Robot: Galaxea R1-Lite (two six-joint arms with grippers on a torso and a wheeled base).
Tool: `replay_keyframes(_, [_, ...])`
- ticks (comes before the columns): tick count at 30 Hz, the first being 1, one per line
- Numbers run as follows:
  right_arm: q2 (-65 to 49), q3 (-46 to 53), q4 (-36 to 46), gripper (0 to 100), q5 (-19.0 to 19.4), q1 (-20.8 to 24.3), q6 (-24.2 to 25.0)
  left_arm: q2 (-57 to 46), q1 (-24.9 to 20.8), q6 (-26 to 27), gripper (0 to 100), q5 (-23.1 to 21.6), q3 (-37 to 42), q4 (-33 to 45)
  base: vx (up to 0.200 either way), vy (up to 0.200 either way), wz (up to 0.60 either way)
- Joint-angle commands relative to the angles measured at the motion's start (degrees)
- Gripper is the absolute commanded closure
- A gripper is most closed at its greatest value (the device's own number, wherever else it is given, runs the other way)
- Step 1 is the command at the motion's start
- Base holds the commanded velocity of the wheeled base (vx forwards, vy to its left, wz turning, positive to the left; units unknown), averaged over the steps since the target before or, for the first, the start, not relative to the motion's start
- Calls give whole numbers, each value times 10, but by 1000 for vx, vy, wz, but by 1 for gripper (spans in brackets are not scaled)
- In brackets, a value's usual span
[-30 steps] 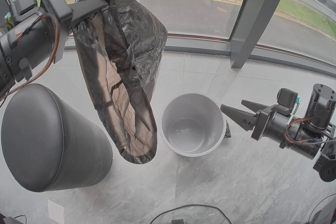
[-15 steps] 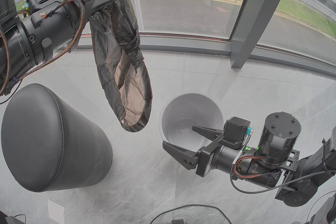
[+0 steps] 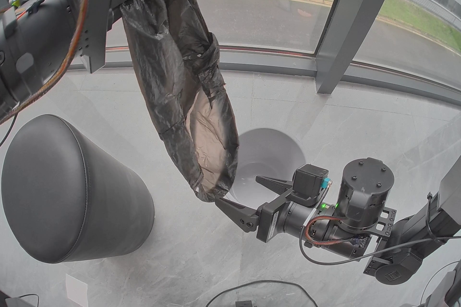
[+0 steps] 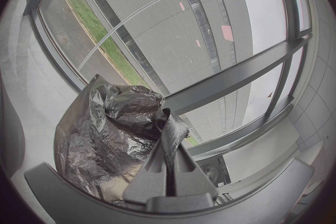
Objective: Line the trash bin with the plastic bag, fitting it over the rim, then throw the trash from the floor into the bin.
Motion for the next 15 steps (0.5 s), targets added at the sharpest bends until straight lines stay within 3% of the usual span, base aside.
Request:
replay_keyframes(1, [9,-3,-3,0,-2,-3,1,-14,-14,-2,100,1,6,0,0,0,0])
replay_keyframes(8, [27,-2,-59,0,-3,-10,-3,-24,-35,-7,100,1,18,0,0,0,0])
replay_keyframes(15, [30,1,-62,0,-3,-18,-1,-39,-50,-7,100,0,25,0,0,0,0])
